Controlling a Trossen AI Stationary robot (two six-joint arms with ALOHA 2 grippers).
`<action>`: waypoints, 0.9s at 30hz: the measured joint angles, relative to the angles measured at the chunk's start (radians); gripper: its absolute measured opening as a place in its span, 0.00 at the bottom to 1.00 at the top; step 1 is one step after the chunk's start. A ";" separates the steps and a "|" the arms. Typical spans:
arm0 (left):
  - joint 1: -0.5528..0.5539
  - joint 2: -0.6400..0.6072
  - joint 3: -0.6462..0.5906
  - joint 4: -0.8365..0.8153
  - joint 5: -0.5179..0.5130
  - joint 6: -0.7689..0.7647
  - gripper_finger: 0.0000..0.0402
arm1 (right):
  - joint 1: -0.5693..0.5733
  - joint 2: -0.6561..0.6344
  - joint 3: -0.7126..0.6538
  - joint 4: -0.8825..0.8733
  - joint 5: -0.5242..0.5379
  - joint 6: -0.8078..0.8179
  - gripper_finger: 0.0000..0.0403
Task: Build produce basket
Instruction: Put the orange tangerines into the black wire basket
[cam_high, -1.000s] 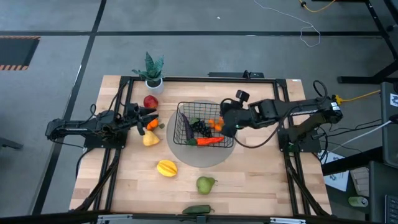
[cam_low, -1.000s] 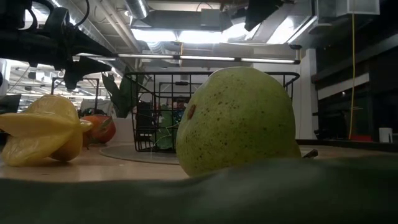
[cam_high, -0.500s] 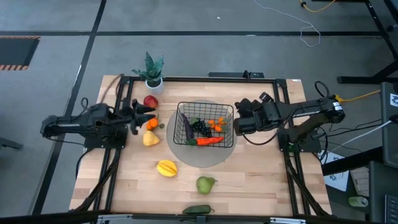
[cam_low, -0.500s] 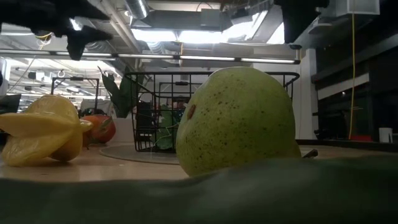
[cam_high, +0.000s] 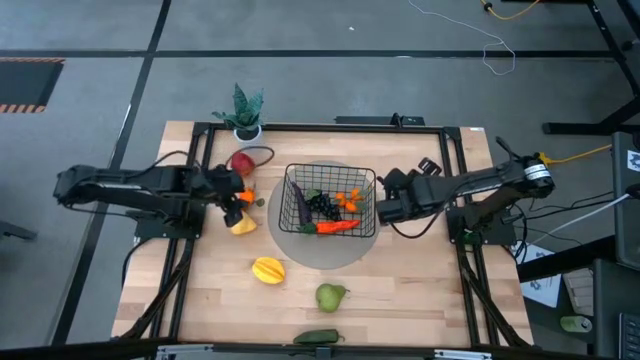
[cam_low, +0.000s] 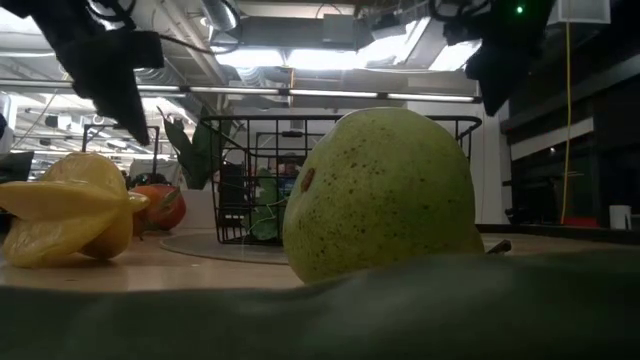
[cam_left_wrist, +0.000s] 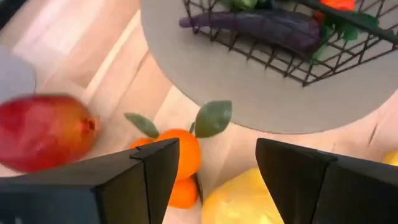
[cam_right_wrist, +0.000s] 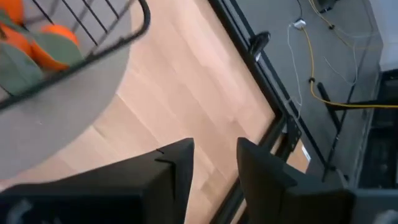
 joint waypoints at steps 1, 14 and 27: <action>0.000 0.019 0.000 0.029 0.000 0.025 0.50 | 0.000 0.000 -0.011 0.004 -0.002 0.002 0.30; -0.030 0.218 0.000 0.163 0.019 0.345 0.50 | 0.000 0.001 -0.031 0.025 -0.013 0.046 0.30; -0.047 0.420 0.000 0.183 -0.150 0.344 0.50 | 0.000 0.001 -0.031 0.025 -0.009 0.041 0.30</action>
